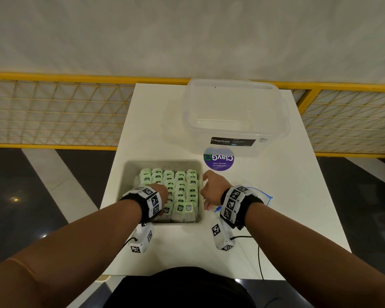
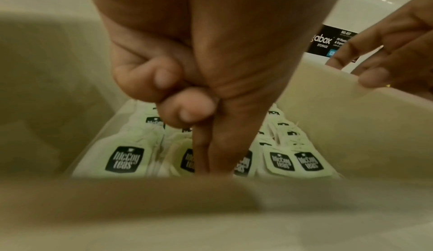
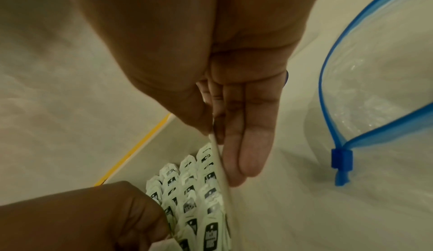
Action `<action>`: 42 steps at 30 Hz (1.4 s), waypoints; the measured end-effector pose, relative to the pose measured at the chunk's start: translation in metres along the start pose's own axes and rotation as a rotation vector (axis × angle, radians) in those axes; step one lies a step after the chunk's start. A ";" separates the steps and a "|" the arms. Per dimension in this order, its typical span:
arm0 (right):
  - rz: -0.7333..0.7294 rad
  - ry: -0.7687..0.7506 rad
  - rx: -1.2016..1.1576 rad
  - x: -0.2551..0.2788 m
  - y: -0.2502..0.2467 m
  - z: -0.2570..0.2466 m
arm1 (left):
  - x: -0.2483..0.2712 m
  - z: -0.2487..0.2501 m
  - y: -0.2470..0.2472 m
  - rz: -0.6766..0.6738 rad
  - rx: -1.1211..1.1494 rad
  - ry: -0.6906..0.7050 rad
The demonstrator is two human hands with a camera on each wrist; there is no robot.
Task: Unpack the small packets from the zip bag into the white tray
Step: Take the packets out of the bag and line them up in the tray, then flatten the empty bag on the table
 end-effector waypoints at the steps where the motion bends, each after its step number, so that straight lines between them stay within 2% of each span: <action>1: -0.009 0.000 -0.022 0.000 0.000 0.000 | -0.006 -0.002 0.003 0.003 -0.004 0.000; 5: -0.017 -0.009 -0.063 -0.001 -0.001 0.001 | 0.041 0.013 -0.014 0.009 0.007 -0.009; 9: -0.018 0.006 -0.076 -0.004 -0.004 0.009 | 0.029 0.008 -0.010 0.061 0.044 -0.031; 11: -0.002 0.000 -0.074 -0.003 -0.014 0.016 | 0.038 0.009 -0.021 0.141 0.108 -0.061; 14: 0.131 -0.092 0.067 0.004 -0.041 0.029 | 0.068 0.024 -0.061 0.340 0.274 -0.065; 16: 0.266 -0.144 0.190 0.009 -0.063 0.042 | 0.084 0.043 -0.084 0.472 0.402 0.008; 18: 0.355 -0.156 0.177 0.014 -0.083 0.058 | 0.094 0.071 -0.100 0.527 0.497 0.121; 20: 0.346 -0.133 0.204 0.019 -0.100 0.075 | 0.092 0.107 -0.110 0.524 0.469 0.209; 22: 0.256 -0.078 0.305 0.024 -0.112 0.094 | 0.083 0.147 -0.115 0.488 0.357 0.255; 27: 0.029 0.019 0.366 0.033 -0.113 0.141 | 0.042 0.211 -0.093 0.225 0.123 0.125; 29: -0.023 0.011 0.398 0.035 -0.108 0.155 | 0.027 0.216 -0.083 0.184 0.115 0.089; 31: -0.056 -0.010 0.426 0.037 -0.105 0.167 | 0.021 0.219 -0.085 0.206 0.139 0.105; 33: -0.042 -0.033 0.424 0.037 -0.104 0.176 | 0.020 0.217 -0.092 0.307 0.243 0.160; 37: 0.100 -0.092 0.342 0.034 -0.116 0.181 | 0.032 0.197 -0.117 0.494 0.612 0.223; 42: 0.168 -0.134 0.144 0.034 -0.145 0.153 | 0.048 0.173 -0.141 0.549 1.058 0.234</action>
Point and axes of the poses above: each hand's wrist, its own x-axis away from the middle knuckle, its own y-axis out of the palm, z = x × y, the point moved 1 cm from there along -x, towards the middle knuckle, and after that the axes turned 5 degrees about -z, right-handed, at the moved point
